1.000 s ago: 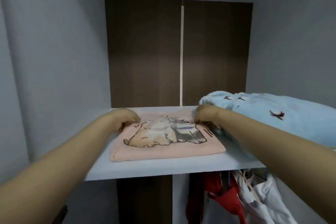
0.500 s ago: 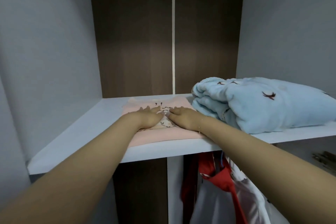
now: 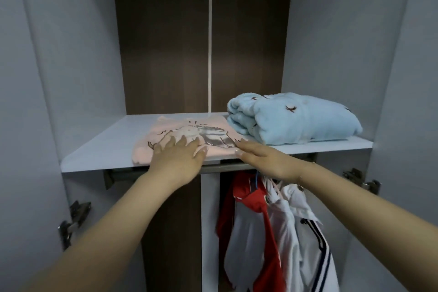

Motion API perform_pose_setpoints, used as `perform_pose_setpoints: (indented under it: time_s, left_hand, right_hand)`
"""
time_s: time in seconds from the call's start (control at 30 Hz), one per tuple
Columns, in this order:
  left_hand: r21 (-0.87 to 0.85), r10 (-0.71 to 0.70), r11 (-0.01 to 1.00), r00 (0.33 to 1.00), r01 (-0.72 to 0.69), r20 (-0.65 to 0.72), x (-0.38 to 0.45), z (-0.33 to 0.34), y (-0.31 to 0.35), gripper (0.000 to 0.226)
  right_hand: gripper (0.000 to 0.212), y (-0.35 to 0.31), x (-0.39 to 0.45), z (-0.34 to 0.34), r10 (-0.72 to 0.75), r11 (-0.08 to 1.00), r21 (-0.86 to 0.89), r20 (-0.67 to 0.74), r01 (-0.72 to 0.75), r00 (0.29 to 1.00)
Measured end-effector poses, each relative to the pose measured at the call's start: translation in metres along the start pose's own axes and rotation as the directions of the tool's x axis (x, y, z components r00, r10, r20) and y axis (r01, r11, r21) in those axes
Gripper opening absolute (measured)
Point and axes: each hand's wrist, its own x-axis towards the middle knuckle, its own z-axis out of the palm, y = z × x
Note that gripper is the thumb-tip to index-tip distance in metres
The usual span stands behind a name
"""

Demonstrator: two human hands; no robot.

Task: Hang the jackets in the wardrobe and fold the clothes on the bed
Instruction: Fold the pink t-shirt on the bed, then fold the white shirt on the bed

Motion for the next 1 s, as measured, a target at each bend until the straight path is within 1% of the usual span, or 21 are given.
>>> perform_pose_setpoints:
  time_s: [0.03,0.1,0.17,0.23,0.3,0.37,0.43,0.5,0.6,0.7,0.87,0.93,1.0]
  left_hand:
    - [0.023,-0.001,1.000,1.000,0.001,-0.005,-0.015,-0.002,0.005,0.056]
    - [0.027,0.033,0.999,0.998,-0.031,-0.054,-0.047,-0.006,0.024,0.058]
    - [-0.018,0.127,0.991,0.983,-0.130,-0.130,-0.080,-0.005,0.058,0.059]
    - [-0.053,0.231,0.967,0.949,-0.248,-0.215,-0.117,0.001,0.102,0.060]
    - [-0.048,0.330,0.933,0.901,-0.357,-0.283,-0.155,0.011,0.148,0.061]
    - [-0.018,0.448,0.879,0.836,-0.477,-0.317,-0.194,0.026,0.192,0.063]
    - [-0.025,0.551,0.809,0.772,-0.587,-0.319,-0.233,0.043,0.232,0.066]
    - [-0.053,0.639,0.727,0.704,-0.684,-0.310,-0.271,0.059,0.271,0.066]
    - [-0.110,0.759,0.573,0.576,-0.812,-0.303,-0.326,0.078,0.333,0.064]
    - [-0.162,0.850,0.396,0.428,-0.904,-0.307,-0.381,0.090,0.398,0.064]
    - [-0.197,0.939,0.088,0.148,-0.976,-0.310,-0.476,0.105,0.504,0.063]
    - [-0.214,0.954,-0.022,0.044,-0.977,-0.296,-0.517,0.111,0.544,0.064]
    - [-0.224,0.958,-0.113,-0.046,-0.968,-0.283,-0.559,0.119,0.583,0.064]
  right_hand:
    - [0.054,0.003,-0.023,-0.004,-0.002,1.000,-0.022,-0.034,0.002,0.999]
    - [0.058,0.009,-0.074,-0.010,-0.013,0.992,-0.124,-0.100,0.000,0.995]
    - [0.061,0.015,-0.131,-0.013,-0.022,0.975,-0.223,-0.190,-0.021,0.981]
    - [0.062,0.024,-0.196,-0.016,-0.025,0.938,-0.340,-0.257,-0.066,0.966]
    - [0.067,0.034,-0.263,-0.018,0.024,0.871,-0.467,-0.270,-0.153,0.963]
    - [0.073,0.045,-0.333,-0.022,0.119,0.799,-0.538,-0.297,-0.269,0.947]
    - [0.072,0.055,-0.403,-0.027,0.213,0.742,-0.554,-0.338,-0.377,0.917]
    - [0.071,0.062,-0.471,-0.029,0.299,0.688,-0.543,-0.392,-0.481,0.870]
    - [0.071,0.066,-0.568,-0.027,0.421,0.582,-0.510,-0.478,-0.634,0.771]
    - [0.071,0.063,-0.659,-0.022,0.514,0.486,-0.415,-0.575,-0.769,0.636]
    - [0.070,0.048,-0.801,-0.003,0.626,0.242,-0.253,-0.697,-0.937,0.350]
    - [0.067,0.040,-0.854,0.006,0.650,0.137,-0.183,-0.725,-0.974,0.227]
    - [0.065,0.036,-0.904,0.015,0.661,0.039,-0.125,-0.741,-0.991,0.119]
